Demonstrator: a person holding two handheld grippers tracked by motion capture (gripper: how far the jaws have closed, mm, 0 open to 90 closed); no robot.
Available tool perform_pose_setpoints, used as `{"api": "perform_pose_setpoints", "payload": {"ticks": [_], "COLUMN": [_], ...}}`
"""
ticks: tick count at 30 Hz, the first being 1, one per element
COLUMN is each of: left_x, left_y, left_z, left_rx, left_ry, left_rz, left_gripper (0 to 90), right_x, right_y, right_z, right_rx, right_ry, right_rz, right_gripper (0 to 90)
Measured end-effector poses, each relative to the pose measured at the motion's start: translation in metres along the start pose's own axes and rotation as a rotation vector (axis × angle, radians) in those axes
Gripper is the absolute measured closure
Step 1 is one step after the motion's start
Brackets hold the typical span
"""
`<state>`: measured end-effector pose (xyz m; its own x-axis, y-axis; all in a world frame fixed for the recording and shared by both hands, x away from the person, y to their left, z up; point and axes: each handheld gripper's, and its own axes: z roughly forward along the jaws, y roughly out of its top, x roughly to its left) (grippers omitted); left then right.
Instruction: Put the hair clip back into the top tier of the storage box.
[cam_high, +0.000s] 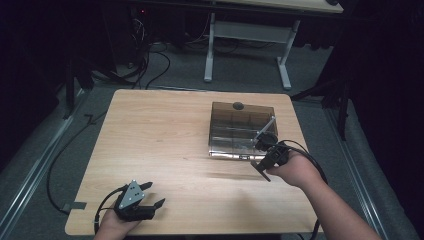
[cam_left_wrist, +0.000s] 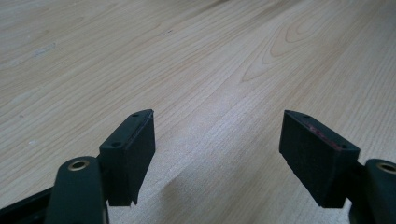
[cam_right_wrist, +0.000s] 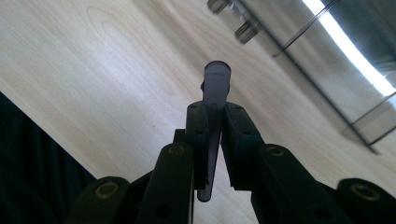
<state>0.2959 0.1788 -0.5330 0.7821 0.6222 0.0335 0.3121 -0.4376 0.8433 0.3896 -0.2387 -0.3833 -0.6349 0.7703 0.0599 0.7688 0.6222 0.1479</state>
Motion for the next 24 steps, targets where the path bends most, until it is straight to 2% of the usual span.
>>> {"api": "perform_pose_setpoints", "payload": {"ticks": [1,4,12,17,19,24], "left_x": [0.000,0.000,0.001,0.001,0.001,0.002], "left_y": [0.000,0.000,-0.001,-0.001,-0.001,-0.001], "left_z": [0.000,0.000,-0.001,-0.002,-0.002,-0.001], "left_rx": [0.000,0.000,-0.006,-0.007,-0.003,-0.008], "left_ry": [-0.005,-0.010,-0.019,-0.021,-0.026,-0.024], "left_rz": [0.002,0.004,0.001,-0.002,0.003,-0.001], "left_gripper": [27.3,27.3,27.1,27.0,27.0,26.9], "right_x": [-0.002,-0.005,-0.012,-0.015,-0.016,-0.018], "right_y": [0.002,0.008,0.024,0.042,0.049,0.063], "right_z": [-0.002,-0.005,-0.009,-0.006,-0.006,-0.004], "right_rx": [-0.007,-0.009,-0.007,0.001,-0.007,-0.024], "right_ry": [-0.008,-0.016,-0.027,-0.029,-0.040,-0.035], "right_rz": [-0.018,-0.019,0.001,-0.007,-0.027,-0.024], "right_gripper": [81.6,81.6,81.6,81.6,81.6,81.6]}}
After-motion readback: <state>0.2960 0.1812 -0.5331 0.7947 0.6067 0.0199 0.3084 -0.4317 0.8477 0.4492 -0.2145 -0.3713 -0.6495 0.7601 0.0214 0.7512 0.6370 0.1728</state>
